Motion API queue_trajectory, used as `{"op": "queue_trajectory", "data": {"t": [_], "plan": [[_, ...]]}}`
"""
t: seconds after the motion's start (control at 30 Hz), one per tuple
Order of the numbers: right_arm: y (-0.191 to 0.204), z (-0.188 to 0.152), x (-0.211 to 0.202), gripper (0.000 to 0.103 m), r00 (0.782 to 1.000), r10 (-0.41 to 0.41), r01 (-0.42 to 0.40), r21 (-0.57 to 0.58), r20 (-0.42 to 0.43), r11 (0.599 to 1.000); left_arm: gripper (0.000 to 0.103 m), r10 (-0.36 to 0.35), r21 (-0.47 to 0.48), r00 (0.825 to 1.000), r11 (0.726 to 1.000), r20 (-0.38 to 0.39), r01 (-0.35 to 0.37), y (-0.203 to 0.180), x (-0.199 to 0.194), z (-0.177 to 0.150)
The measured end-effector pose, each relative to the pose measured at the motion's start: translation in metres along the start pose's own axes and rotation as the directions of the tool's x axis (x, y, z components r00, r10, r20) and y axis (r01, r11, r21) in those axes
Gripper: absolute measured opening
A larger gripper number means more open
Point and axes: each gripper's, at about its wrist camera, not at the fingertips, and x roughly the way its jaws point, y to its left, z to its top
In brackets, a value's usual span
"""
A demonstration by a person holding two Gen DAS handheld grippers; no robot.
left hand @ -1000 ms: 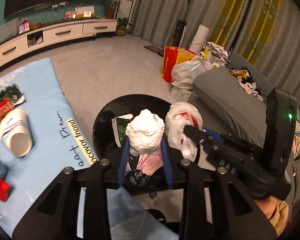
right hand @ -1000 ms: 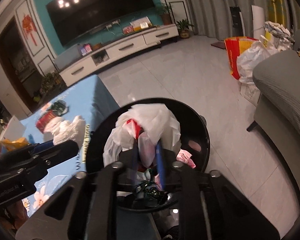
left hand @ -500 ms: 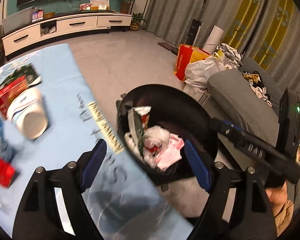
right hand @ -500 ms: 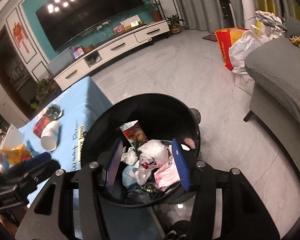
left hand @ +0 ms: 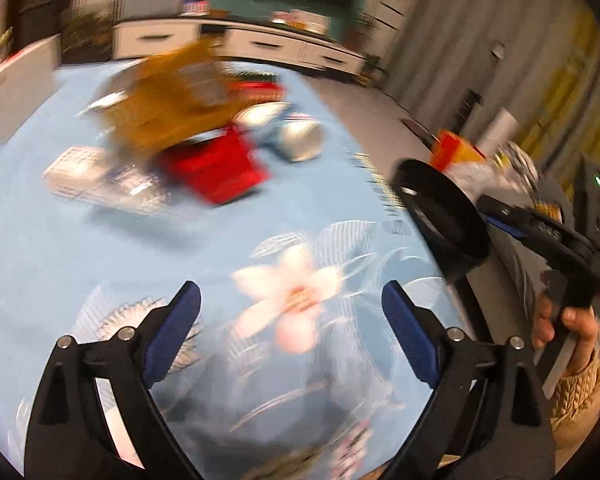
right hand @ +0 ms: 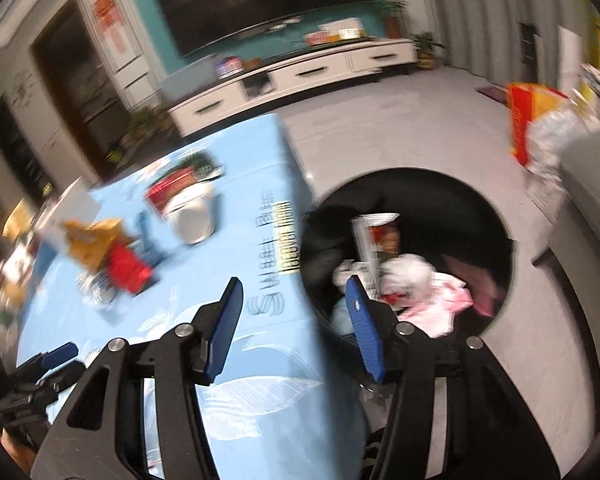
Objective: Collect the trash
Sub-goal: 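Grasp the clear plastic bag with the left gripper while the right grasps the yellow snack bag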
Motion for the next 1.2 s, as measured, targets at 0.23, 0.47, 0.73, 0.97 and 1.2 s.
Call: {"op": "queue_trajectory", "data": {"t": [0.23, 0.47, 0.73, 0.97, 1.2], "plan": [[0.077, -0.009, 0.006, 0.060, 0.997, 0.070, -0.076, -0.188, -0.038, 0.979, 0.092, 0.101, -0.192, 0.994, 0.977, 0.045, -0.091, 0.081, -0.035, -0.021], [0.139, -0.006, 0.012, 0.067, 0.990, 0.136, -0.143, -0.332, -0.045, 0.932, 0.092, 0.093, -0.285, 0.992, 0.956, 0.086, -0.065, 0.112, -0.040, -0.023], [0.180, 0.006, 0.036, 0.067, 0.987, 0.156, -0.161, -0.431, -0.046, 0.888, 0.092, -0.002, -0.368, 0.992, 0.928, 0.130, 0.050, 0.130, -0.026, -0.004], [0.217, 0.022, 0.070, 0.067, 0.984, 0.179, -0.150, -0.581, -0.009, 0.800, 0.077, -0.090, -0.427, 0.983, 0.891, 0.163, 0.152, 0.138, 0.003, 0.026], [0.249, 0.036, 0.111, 0.067, 0.972, 0.226, -0.209, -0.660, -0.061, 0.721, 0.070, -0.112, -0.485, 0.978, 0.854, 0.177, 0.186, 0.149, 0.028, 0.043]]}}
